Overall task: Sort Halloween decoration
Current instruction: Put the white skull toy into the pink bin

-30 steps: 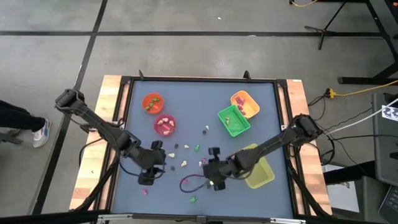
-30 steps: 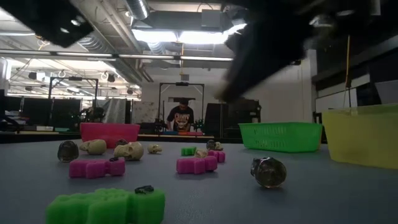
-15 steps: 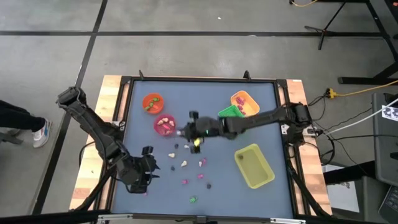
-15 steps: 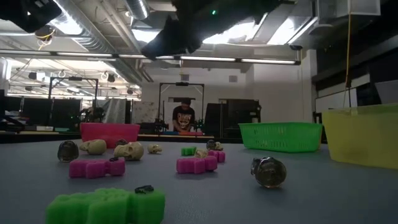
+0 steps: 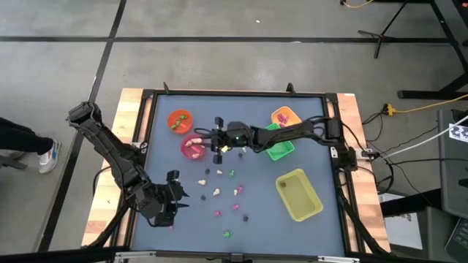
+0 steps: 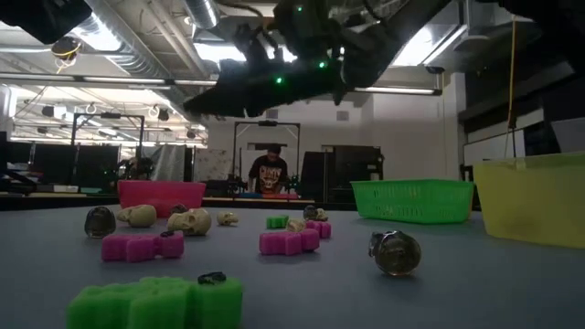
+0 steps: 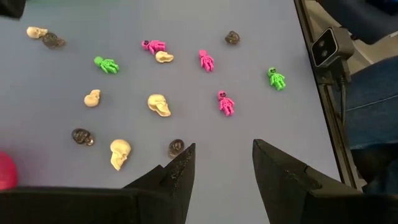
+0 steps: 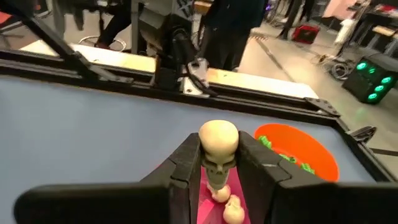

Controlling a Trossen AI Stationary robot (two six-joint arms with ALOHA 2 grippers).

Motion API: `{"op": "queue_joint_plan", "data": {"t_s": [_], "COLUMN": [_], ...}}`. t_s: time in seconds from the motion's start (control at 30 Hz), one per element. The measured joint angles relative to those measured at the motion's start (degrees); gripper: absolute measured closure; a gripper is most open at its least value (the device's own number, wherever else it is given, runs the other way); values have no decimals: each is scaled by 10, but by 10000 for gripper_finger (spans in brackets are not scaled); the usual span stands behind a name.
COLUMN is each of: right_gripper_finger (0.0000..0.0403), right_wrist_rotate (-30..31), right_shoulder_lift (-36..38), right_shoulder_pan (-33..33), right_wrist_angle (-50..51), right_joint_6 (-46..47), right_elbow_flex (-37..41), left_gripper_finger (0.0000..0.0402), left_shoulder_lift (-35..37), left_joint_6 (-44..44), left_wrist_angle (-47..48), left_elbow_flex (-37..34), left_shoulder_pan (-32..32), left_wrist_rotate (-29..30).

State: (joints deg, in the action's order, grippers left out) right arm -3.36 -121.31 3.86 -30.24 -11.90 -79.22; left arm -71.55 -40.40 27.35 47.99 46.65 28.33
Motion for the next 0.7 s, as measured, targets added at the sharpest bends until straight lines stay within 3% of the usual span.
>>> {"op": "queue_joint_plan", "data": {"t_s": [0.3, 0.7], "right_gripper_finger": [317, 317], "right_wrist_rotate": [7, 8], "right_shoulder_lift": [-43, -46], "right_shoulder_pan": [0, -1], "right_wrist_angle": [-54, -61], "right_joint_6": [-3, -4], "right_elbow_flex": [0, 0], "left_gripper_finger": [257, 257], "left_shoulder_lift": [0, 0], "left_joint_6": [0, 0], "left_wrist_angle": [0, 0], "left_elbow_flex": [0, 0], "left_shoulder_pan": [0, 0], "left_wrist_rotate": [2, 2]}}
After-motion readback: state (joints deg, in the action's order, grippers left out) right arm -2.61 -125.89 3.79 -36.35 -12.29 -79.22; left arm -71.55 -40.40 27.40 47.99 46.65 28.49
